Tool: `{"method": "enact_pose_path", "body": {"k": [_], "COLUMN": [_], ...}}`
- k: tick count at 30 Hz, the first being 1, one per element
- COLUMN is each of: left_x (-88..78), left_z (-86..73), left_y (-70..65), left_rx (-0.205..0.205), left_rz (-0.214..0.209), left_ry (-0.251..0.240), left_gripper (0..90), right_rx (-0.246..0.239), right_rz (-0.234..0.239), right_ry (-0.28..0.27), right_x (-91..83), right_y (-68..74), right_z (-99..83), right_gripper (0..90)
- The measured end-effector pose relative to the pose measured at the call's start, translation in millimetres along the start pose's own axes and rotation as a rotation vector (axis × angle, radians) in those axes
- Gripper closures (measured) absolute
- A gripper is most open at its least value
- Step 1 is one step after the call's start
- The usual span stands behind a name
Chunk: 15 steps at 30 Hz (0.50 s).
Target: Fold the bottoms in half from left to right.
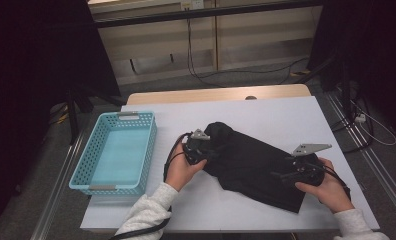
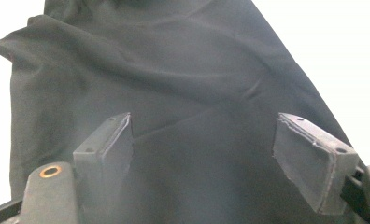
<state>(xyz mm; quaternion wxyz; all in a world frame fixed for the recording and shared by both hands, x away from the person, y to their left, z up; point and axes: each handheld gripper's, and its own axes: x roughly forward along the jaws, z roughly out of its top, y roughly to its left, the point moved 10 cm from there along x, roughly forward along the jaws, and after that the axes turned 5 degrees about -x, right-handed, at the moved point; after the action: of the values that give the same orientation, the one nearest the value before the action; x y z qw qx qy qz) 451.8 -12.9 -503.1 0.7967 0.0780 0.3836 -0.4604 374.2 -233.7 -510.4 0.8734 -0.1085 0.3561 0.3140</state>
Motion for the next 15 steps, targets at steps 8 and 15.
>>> {"method": "enact_pose_path", "body": {"k": [8,15], "left_x": [2.5,-7.1], "left_z": [-3.9,8.6], "left_y": [-1.5,-7.2], "left_rx": [0.006,0.014], "left_rz": [-0.002,-0.006], "left_ry": [0.004,-0.048], "left_gripper": [81.9,82.0], "right_rx": [-0.007,-0.011], "right_rz": [0.006,0.004], "right_ry": [0.000,-0.002], "right_x": [3.5,5.1], "right_y": [2.5,2.2], "right_z": [3.6,5.6], "right_gripper": [20.6,20.5]}}
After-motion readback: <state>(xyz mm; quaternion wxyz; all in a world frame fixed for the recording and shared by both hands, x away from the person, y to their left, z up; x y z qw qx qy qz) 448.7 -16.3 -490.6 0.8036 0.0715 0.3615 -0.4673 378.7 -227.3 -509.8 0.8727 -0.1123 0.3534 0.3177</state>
